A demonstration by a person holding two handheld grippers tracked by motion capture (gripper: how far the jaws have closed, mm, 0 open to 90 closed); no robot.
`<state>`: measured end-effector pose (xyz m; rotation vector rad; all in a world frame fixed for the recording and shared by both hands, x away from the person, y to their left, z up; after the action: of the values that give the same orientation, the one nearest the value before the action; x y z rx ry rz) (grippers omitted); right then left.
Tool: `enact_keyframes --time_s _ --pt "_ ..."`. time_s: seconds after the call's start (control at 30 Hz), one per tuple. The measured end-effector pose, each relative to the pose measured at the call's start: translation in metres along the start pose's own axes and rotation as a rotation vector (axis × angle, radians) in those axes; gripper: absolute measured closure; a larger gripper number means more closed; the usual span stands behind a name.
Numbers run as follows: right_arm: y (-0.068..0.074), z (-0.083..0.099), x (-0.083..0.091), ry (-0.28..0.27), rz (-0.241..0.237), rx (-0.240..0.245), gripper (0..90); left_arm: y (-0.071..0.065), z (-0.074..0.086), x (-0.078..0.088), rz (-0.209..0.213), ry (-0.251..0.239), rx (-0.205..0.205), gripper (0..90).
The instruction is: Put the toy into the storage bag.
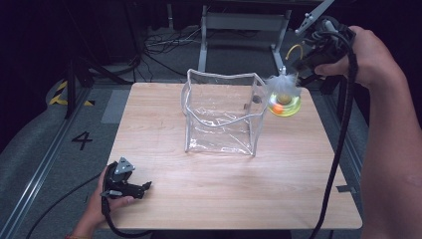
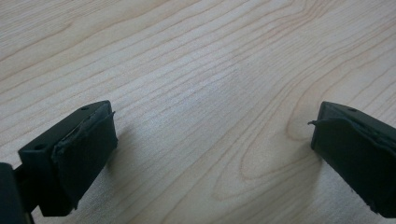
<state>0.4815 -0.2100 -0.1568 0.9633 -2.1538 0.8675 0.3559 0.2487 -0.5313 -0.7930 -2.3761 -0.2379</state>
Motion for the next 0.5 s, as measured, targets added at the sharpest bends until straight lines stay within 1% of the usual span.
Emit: enact_keyframes --time_s 0.07,0.1,0.17,0.2,0.23,0.37,0.43,0.47,0.5 --pt "0.001 -0.006 -0.005 0.003 0.000 0.013 87.7 0.000 0.000 0.000 0.000 0.001 -0.001 0.5" --pt "0.002 -0.011 -0.010 0.012 0.006 0.020 87.7 0.000 0.000 0.000 0.000 0.000 -0.001 0.5" --pt "0.002 -0.012 -0.011 0.012 0.003 0.024 87.7 0.000 0.000 0.000 0.000 0.001 -0.001 0.5" --pt "0.003 -0.016 -0.014 0.006 -0.003 0.027 87.7 0.000 0.000 0.000 0.001 0.001 -0.001 0.5" --pt "0.003 -0.022 -0.017 0.006 0.002 0.032 87.7 0.000 0.000 0.000 0.001 0.001 -0.001 0.5" --pt "0.003 -0.029 -0.019 -0.008 -0.007 0.035 87.7 0.000 0.000 0.000 0.001 0.001 0.000 0.5" --pt "0.002 -0.036 -0.025 -0.006 -0.017 0.036 87.6 0.000 0.000 0.000 0.001 0.002 -0.001 0.5" --pt "0.001 -0.039 -0.027 -0.012 -0.011 0.034 87.6 0.000 0.000 0.000 0.001 0.002 -0.001 0.5" --pt "0.002 -0.041 -0.029 -0.020 -0.018 0.032 87.6 0.000 0.000 0.000 0.001 0.002 -0.001 0.6"
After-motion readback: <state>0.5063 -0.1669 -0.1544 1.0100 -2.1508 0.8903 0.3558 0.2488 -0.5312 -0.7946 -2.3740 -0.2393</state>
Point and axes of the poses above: each handheld gripper's, and its own axes: x roughly backward along the jaws, z roughly out of its underside, y roughly to its left, the point moved 5 cm from there along -x, roughly forward along the jaws, and after that the axes turned 12 degrees about -y, right-handed, at the moved point
